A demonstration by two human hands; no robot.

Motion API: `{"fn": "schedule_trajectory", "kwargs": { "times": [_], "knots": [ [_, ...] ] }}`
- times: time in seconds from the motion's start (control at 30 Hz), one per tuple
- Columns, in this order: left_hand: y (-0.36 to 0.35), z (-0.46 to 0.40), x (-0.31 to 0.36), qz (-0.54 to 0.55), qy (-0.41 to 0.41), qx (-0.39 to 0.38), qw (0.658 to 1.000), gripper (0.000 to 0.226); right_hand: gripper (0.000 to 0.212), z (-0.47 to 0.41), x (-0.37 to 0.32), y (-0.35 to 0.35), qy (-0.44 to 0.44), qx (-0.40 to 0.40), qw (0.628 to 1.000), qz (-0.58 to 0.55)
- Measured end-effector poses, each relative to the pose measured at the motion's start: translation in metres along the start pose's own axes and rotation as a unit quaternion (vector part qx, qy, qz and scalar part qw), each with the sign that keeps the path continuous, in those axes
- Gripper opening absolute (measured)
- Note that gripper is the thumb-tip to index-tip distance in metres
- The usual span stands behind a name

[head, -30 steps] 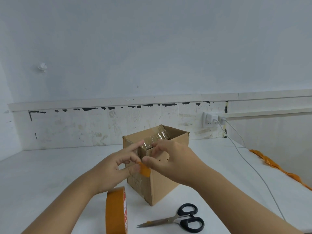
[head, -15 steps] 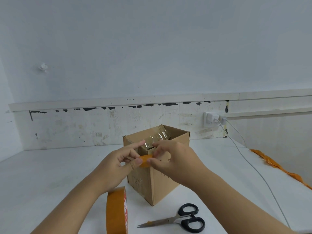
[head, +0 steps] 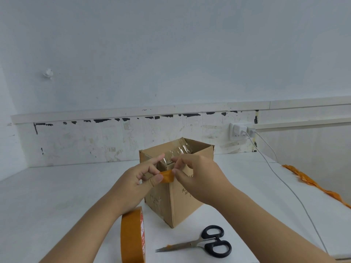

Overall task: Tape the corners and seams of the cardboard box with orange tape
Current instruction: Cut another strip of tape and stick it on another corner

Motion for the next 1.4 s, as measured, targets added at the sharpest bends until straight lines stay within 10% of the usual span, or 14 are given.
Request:
{"fn": "schedule_trajectory", "kwargs": {
  "times": [1.4],
  "knots": [
    [0.006,-0.008,0.009,-0.035,-0.045,0.088,0.994,0.02,0.012,0.001,-0.003,-0.003,0.031,0.105,0.992,0.061]
  ]
}}
Point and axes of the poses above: each hand's wrist, its own z-axis away from the middle knuckle, its own y-axis out of the back of the hand, x = y × z, the point moved 6 cm from there along -z, towards the middle knuckle, and after that the axes turned 13 degrees about z, right-handed, at the moved point
